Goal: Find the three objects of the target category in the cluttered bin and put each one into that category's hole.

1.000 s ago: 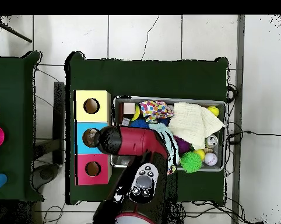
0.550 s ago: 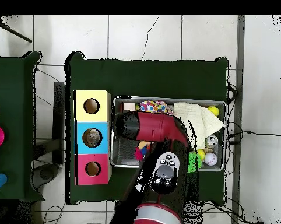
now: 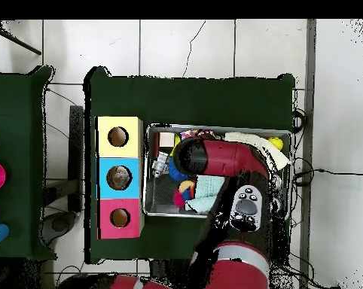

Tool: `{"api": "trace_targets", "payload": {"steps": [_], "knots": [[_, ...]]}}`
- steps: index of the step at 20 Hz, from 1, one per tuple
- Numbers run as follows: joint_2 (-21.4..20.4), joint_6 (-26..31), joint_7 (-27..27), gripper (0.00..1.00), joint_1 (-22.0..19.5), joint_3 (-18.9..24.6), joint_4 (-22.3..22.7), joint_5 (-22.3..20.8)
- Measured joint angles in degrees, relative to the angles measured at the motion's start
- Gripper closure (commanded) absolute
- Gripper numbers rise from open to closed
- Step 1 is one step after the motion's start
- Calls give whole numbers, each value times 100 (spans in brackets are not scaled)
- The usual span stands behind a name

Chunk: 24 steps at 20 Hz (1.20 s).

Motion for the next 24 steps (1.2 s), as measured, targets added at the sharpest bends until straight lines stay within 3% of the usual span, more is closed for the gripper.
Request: {"api": "trace_targets", "payload": {"steps": [5, 20, 24], "knots": [[187, -155, 0, 0, -428, 418, -6, -188], [341, -211, 0, 0, -738, 917, -59, -333], [272, -181, 0, 0, -1172, 1379, 32, -322]]}}
